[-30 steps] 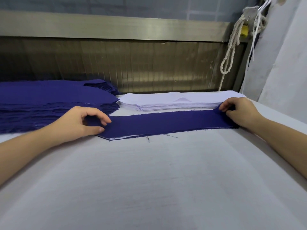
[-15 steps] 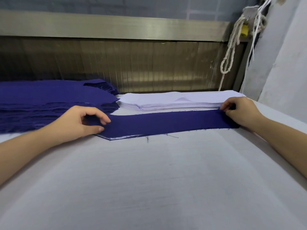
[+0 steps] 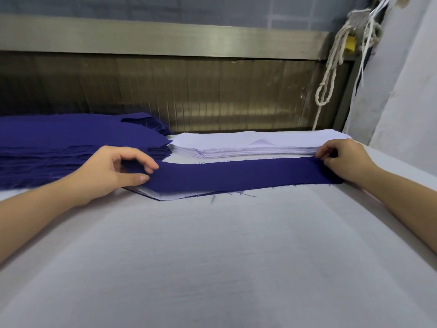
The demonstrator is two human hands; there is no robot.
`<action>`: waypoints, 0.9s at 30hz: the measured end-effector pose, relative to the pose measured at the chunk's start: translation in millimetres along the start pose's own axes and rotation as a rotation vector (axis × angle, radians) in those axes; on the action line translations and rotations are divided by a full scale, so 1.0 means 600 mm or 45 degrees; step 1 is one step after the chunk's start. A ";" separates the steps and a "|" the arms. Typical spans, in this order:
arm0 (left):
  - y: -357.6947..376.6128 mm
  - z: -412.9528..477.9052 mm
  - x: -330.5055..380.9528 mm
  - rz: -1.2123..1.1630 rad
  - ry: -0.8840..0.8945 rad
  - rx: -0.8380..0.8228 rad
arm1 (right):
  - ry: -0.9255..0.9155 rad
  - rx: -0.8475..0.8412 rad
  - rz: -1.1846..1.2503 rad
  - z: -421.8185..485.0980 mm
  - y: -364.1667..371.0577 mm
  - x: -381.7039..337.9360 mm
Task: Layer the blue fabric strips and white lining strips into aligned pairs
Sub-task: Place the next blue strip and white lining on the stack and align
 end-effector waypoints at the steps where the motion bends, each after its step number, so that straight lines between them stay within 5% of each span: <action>1: 0.000 0.000 0.001 -0.020 -0.005 -0.005 | -0.003 0.001 0.001 0.000 0.000 0.000; 27: -0.001 0.000 -0.004 0.424 0.071 -0.017 | 0.020 -0.019 -0.002 0.000 0.002 0.001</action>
Point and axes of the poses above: each hand's wrist, its own z-axis towards the middle knuckle, its own y-axis out of the palm, x = y × z, the point moved 2 cm from there along z, towards the middle knuckle, and after that the axes turned 13 degrees about -z, right-handed, at the moved point
